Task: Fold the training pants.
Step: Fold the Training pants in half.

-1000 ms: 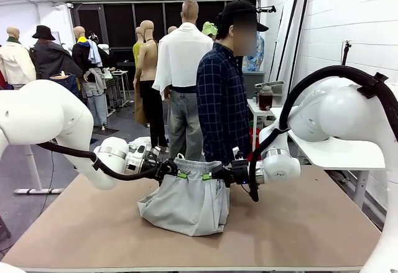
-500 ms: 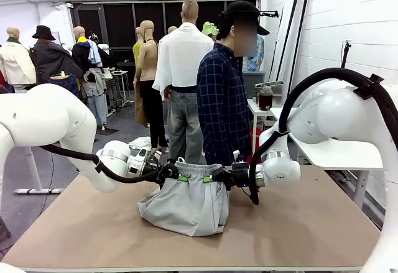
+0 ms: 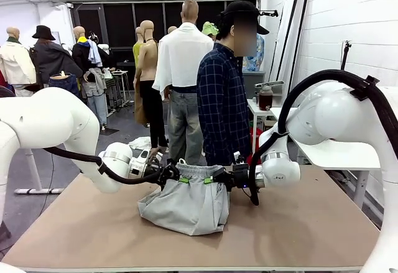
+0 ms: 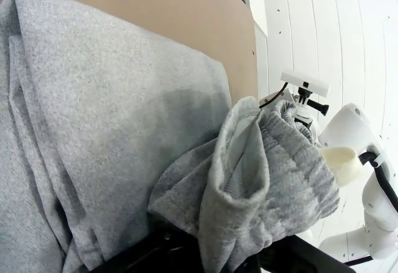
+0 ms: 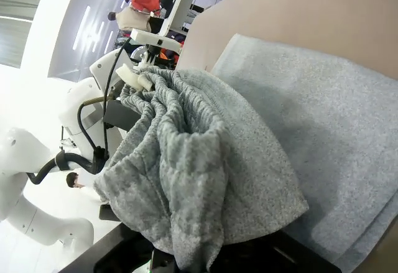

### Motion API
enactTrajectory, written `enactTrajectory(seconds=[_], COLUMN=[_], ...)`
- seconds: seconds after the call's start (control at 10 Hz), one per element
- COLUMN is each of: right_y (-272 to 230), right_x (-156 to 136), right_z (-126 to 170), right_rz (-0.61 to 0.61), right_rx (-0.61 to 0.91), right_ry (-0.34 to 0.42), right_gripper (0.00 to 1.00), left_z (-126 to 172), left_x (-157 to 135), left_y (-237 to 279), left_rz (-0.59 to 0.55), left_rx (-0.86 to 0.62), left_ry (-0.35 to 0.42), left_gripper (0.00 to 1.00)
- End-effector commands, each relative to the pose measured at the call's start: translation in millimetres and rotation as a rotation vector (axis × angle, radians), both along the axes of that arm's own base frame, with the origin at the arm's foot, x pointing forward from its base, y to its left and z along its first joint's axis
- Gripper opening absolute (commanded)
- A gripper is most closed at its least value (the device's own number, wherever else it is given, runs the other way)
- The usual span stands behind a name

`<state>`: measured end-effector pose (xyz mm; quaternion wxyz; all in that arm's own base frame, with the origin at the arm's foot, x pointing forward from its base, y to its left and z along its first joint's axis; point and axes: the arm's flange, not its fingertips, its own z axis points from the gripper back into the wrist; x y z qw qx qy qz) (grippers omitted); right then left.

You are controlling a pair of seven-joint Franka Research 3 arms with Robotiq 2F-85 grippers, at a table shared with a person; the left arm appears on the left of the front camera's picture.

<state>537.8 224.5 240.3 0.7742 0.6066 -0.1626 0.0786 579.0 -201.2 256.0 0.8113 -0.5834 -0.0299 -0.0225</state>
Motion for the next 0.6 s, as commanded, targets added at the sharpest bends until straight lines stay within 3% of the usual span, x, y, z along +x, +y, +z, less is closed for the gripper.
enactTrajectory(seconds=[0.0,0.3,0.5], right_y=[-5.2,-8.1,-9.9], right_x=[13.0,13.9,13.3], right_z=[-5.8,-6.4,-5.3], right_rz=[-0.073,-0.077,-0.085], right_rx=[-0.016,-0.012,-0.016], right_ry=[0.031,0.038,0.051], right_gripper=[0.00,0.00,0.40], left_z=[-3.2,-2.2,-1.4], left_x=[12.5,12.9,12.1], left_y=[10.4,11.1,11.7], left_rz=[0.035,0.036,0.035], left_rx=[0.045,0.033,0.027], left_ry=[0.025,0.032,0.038], left_gripper=[0.00,0.00,0.39])
